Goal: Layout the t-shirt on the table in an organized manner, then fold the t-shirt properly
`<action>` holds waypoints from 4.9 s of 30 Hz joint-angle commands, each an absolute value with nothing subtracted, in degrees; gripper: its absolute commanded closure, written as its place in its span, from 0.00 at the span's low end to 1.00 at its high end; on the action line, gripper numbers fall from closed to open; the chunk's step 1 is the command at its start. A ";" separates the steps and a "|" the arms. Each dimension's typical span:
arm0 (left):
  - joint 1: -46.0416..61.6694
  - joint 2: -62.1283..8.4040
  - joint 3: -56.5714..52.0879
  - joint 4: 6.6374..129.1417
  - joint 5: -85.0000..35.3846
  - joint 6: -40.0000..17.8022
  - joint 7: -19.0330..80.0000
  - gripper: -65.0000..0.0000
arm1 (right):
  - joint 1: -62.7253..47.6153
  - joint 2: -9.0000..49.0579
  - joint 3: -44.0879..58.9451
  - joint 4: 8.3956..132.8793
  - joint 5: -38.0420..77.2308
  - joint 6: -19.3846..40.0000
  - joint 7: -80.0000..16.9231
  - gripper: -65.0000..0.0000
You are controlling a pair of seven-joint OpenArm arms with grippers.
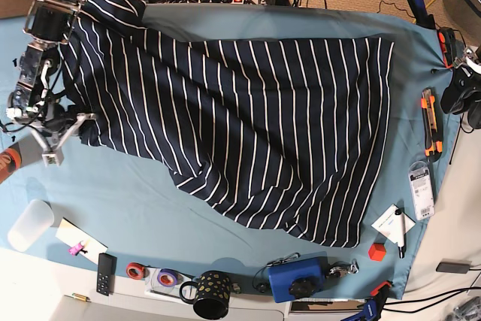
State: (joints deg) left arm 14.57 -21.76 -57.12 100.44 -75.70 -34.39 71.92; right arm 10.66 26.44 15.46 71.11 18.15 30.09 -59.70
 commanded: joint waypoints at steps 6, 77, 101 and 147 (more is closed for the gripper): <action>14.24 -23.03 -57.52 101.23 -77.65 -34.59 70.43 0.68 | 12.25 24.62 12.67 70.06 18.63 31.48 -59.29 0.79; 14.28 -23.03 -57.52 101.23 -78.06 -34.59 70.61 0.68 | 17.78 23.11 3.73 87.55 16.05 26.17 -73.08 0.45; 14.26 -23.03 -57.52 101.23 -78.06 -34.59 70.04 0.68 | 17.89 22.41 3.68 78.04 23.68 25.50 -80.00 1.00; 14.28 -23.03 -57.52 101.23 -77.97 -34.59 70.04 0.68 | -20.80 39.86 3.70 121.08 51.59 40.00 -80.00 1.00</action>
